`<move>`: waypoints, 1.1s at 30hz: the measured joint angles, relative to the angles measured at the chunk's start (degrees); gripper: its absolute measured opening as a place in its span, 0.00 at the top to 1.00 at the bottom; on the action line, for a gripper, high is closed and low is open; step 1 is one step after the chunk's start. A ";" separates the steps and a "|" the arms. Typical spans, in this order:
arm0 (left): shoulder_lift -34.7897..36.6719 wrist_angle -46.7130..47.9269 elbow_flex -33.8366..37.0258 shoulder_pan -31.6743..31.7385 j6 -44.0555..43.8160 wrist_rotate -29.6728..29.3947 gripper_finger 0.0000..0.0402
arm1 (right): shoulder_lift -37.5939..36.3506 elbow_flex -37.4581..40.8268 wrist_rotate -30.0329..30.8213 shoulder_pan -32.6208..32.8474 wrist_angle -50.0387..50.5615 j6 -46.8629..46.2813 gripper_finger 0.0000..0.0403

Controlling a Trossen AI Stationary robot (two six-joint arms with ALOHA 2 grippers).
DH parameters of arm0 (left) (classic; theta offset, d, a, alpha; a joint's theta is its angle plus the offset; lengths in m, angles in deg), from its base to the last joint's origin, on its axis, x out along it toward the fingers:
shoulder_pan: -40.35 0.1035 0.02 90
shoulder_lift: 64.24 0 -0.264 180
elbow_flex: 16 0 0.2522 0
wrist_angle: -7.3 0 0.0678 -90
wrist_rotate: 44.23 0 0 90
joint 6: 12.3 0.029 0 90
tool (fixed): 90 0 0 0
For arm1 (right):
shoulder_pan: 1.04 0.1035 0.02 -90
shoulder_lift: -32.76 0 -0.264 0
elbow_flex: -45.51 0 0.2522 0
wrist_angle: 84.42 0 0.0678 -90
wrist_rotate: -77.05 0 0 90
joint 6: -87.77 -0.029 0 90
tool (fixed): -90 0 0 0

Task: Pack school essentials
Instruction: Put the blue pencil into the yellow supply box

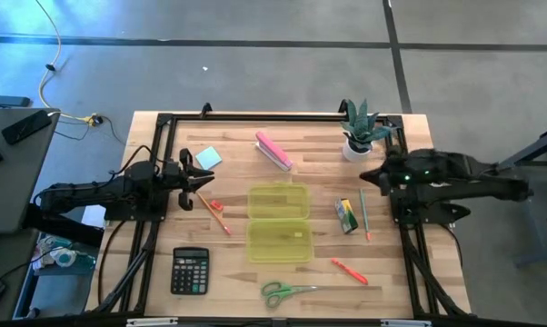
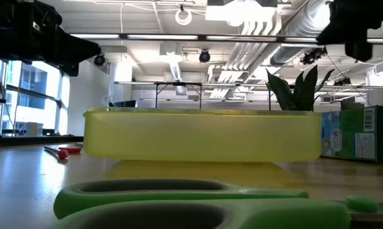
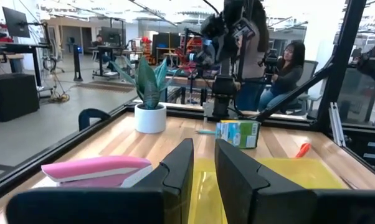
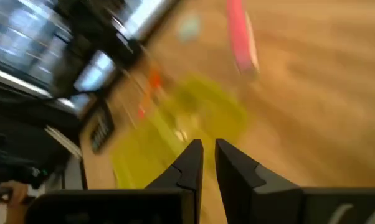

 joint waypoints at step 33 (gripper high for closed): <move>0.00 1.36 0.00 0.00 -5.59 -2.59 0.86 | 22.42 -0.64 1.29 34.71 19.58 -49.50 0.91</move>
